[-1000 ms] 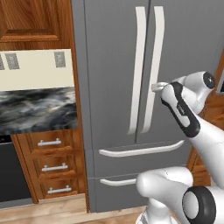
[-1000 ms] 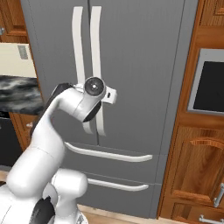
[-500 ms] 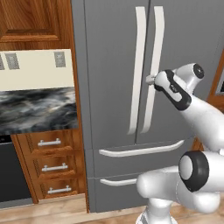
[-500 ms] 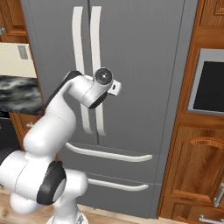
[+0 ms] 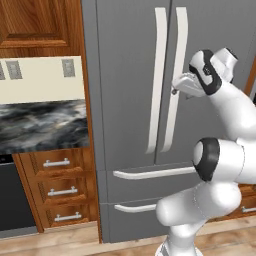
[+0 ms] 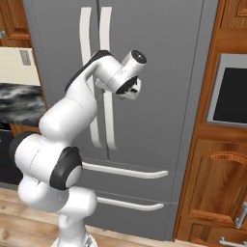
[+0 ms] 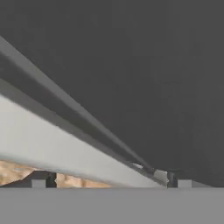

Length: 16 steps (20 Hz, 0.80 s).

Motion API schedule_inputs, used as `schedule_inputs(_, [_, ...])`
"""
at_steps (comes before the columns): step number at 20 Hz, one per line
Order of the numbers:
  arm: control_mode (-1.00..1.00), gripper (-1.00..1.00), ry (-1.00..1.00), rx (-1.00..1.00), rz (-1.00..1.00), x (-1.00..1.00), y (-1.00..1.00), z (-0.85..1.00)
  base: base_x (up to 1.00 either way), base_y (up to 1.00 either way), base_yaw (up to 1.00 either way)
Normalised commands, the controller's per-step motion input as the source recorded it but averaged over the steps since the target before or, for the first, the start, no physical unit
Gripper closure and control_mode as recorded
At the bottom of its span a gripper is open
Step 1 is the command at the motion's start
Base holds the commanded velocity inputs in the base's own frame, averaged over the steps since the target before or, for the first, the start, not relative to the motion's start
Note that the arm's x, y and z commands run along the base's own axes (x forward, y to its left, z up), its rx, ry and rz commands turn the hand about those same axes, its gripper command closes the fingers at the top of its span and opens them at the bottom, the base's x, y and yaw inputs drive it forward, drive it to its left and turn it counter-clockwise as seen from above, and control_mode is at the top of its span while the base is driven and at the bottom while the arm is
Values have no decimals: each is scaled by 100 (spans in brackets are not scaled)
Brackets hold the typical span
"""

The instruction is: Open the fridge, remove the mango, lemon wedge, and chicken drumstick, and place them on any counter.

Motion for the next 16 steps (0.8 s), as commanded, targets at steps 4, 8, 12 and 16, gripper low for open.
schedule_inputs(4, [-100,-100,-38,0,-2,14,72,-41,0,0,0])
schedule_inputs(8, [-100,-100,-55,-5,-7,0,97,-61,0,0,0])
schedule_inputs(12, [-100,-100,-68,-12,-15,-11,100,-64,0,0,0])
schedule_inputs(16, [-100,-100,-62,-10,-26,-11,100,-67,0,0,0])
